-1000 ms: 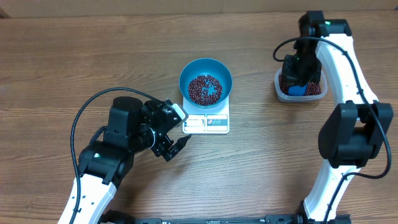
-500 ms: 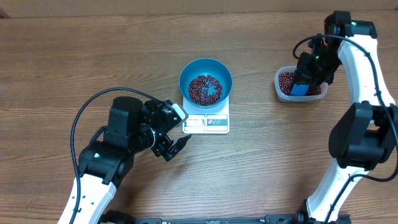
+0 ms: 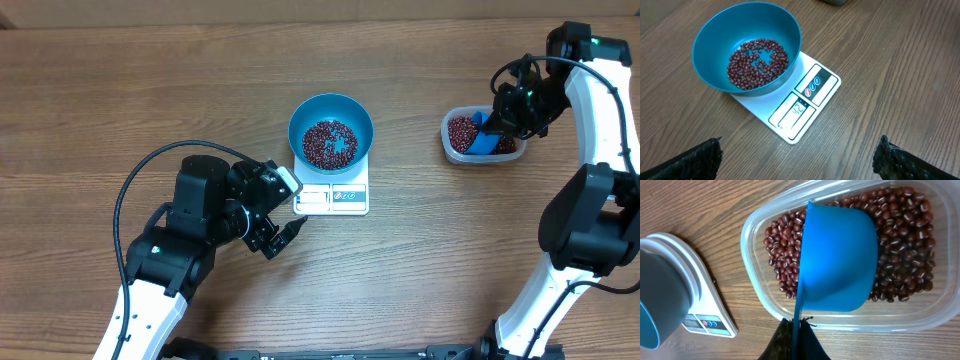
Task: Scoop item into bowl and weigh 150g on scale
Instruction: 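Drag the scoop through the beans toward the right to fill it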
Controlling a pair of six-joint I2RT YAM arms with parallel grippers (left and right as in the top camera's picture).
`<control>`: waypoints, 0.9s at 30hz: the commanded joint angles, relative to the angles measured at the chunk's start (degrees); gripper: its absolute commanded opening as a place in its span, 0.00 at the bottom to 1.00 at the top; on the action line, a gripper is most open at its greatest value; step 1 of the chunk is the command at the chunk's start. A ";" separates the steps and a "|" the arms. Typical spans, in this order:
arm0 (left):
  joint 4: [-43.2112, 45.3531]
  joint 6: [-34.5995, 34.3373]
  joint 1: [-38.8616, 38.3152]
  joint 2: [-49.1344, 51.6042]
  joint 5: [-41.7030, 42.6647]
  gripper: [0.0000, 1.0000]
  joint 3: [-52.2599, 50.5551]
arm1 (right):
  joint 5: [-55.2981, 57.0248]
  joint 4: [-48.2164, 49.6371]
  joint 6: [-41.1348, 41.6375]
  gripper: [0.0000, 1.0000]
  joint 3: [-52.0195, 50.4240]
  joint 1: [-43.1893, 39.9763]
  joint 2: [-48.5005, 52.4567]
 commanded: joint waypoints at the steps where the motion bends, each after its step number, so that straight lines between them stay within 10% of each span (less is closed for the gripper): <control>1: 0.04 -0.17 0.57 0.09 1.05 1.00 -0.31 | -4.39 -0.26 -2.93 0.04 -0.24 0.50 -0.87; 27: 0.04 -0.20 0.57 0.09 1.05 1.00 -0.31 | -6.88 -0.81 -2.99 0.04 -0.24 -0.63 -0.85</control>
